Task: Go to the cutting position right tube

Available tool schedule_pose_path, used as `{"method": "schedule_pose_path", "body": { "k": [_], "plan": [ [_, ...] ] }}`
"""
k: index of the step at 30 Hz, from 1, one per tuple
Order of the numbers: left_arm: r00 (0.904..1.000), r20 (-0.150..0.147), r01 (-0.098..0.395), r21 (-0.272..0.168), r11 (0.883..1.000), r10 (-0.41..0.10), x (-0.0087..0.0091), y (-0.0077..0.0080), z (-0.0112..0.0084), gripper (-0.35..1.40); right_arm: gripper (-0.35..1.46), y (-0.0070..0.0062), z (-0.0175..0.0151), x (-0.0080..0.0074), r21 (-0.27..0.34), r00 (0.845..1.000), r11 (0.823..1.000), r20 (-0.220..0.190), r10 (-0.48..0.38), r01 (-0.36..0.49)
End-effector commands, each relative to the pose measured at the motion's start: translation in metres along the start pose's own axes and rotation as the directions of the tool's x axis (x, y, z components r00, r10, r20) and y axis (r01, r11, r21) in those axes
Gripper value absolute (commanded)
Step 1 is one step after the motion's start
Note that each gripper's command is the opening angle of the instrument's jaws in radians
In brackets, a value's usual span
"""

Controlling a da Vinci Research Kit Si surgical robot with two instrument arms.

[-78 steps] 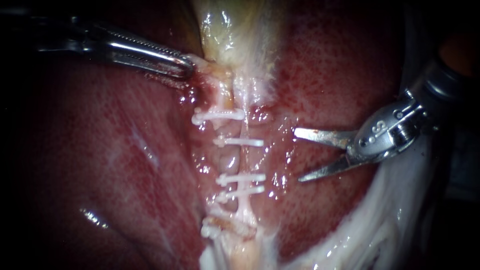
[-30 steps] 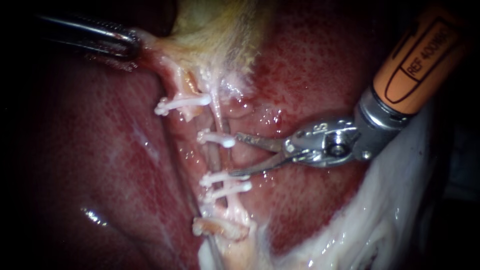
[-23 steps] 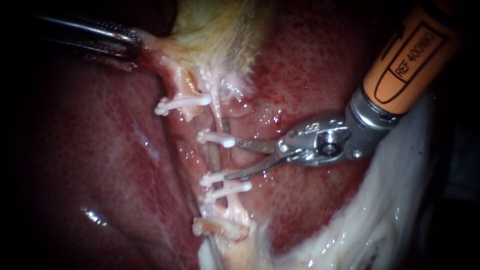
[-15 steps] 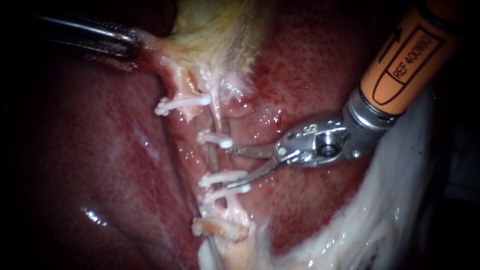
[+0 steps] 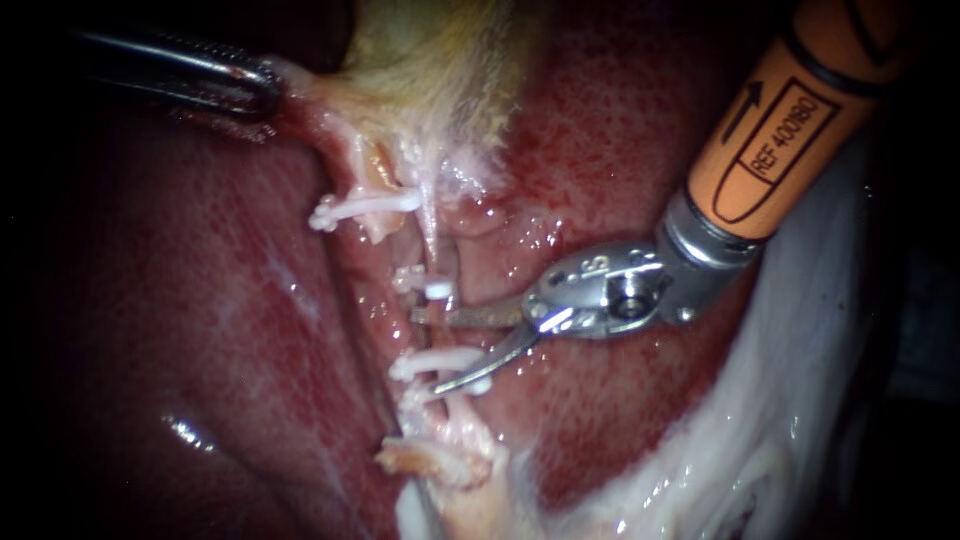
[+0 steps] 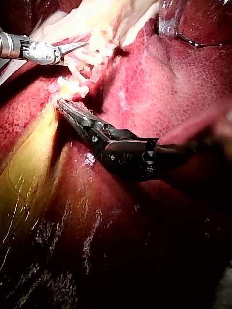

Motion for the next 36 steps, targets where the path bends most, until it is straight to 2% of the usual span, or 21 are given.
{"method": "schedule_pose_path", "body": {
  "k": [1,6,14,17,23,32,36],
  "plan": [
    [1.0000,0.000,0.000,0.000,1.000,0.000,0.0000,0.0000,0.0000,-0.35,1.30,0.0001,0.0002,-0.0001,0.006,1.000,1.000,-0.010,-0.003,0.003],
    [1.0000,0.000,0.000,0.000,1.000,0.000,0.0000,0.0000,0.0000,-0.35,1.30,0.0005,0.0006,0.0006,0.028,0.999,1.000,-0.051,0.000,0.002],
    [1.0000,0.000,0.001,0.000,1.000,-0.001,0.0000,0.0000,0.0000,-0.35,1.30,0.0011,0.0007,0.0031,0.056,0.987,0.998,-0.158,0.029,-0.020],
    [1.0000,0.000,0.001,0.000,1.000,-0.001,0.0000,0.0000,0.0000,-0.35,1.28,0.0011,0.0008,0.0040,0.053,0.986,0.998,-0.164,0.033,-0.024],
    [1.0000,0.000,0.001,0.001,1.000,-0.001,0.0001,0.0000,0.0001,-0.35,1.28,0.0010,0.0016,0.0046,0.051,0.986,0.998,-0.166,0.033,-0.025],
    [1.0000,0.000,0.001,0.001,1.000,-0.001,0.0001,-0.0001,0.0001,-0.35,1.28,-0.0010,0.0021,0.0057,0.082,0.984,0.996,-0.171,0.057,-0.043],
    [1.0000,0.000,0.001,0.001,1.000,-0.001,0.0001,-0.0001,0.0001,-0.35,1.28,-0.0014,0.0022,0.0060,0.089,0.983,0.995,-0.176,0.057,-0.041]
  ]
}}
